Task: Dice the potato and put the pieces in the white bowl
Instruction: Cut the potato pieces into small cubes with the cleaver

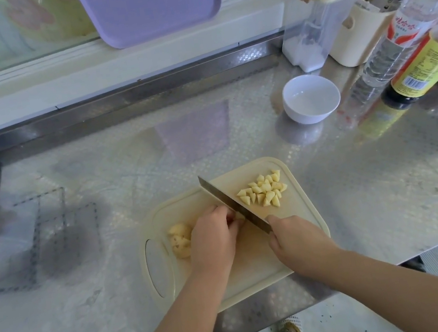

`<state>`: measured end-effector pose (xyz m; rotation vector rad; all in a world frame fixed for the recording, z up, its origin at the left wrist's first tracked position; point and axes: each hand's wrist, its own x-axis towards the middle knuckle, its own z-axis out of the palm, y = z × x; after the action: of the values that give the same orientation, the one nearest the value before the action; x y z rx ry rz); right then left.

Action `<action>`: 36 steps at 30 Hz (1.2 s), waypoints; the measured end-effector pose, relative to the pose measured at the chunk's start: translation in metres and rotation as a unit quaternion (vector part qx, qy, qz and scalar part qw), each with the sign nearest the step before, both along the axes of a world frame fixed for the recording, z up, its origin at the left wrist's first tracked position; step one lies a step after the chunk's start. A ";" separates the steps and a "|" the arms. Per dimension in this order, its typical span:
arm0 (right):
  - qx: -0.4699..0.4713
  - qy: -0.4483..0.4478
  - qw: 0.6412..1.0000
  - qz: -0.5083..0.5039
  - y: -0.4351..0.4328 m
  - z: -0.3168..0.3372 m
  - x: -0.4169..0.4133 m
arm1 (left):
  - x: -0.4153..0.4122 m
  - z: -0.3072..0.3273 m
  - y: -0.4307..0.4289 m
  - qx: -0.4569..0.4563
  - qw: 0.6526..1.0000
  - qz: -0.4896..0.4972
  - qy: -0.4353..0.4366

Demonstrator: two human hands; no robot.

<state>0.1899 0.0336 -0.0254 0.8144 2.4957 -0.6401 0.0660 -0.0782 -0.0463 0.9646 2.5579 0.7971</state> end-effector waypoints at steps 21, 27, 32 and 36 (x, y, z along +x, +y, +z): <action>0.247 0.053 0.954 0.164 0.050 0.036 0.015 | -0.036 0.072 0.055 -0.126 0.969 -0.208 -0.042; 0.243 0.039 0.953 0.177 0.049 0.037 0.016 | -0.038 0.060 0.077 -0.167 0.959 -0.227 -0.018; 0.174 0.058 0.972 0.144 0.052 0.036 0.016 | -0.041 0.064 0.079 -0.108 0.973 -0.204 0.015; 0.061 0.084 0.994 0.047 0.052 0.041 0.015 | -0.044 0.086 0.053 0.118 0.989 -0.070 0.052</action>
<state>0.2054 0.0859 0.0153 0.7071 2.7302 -0.5478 0.0222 -0.0252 0.0392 1.2748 2.4863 1.0509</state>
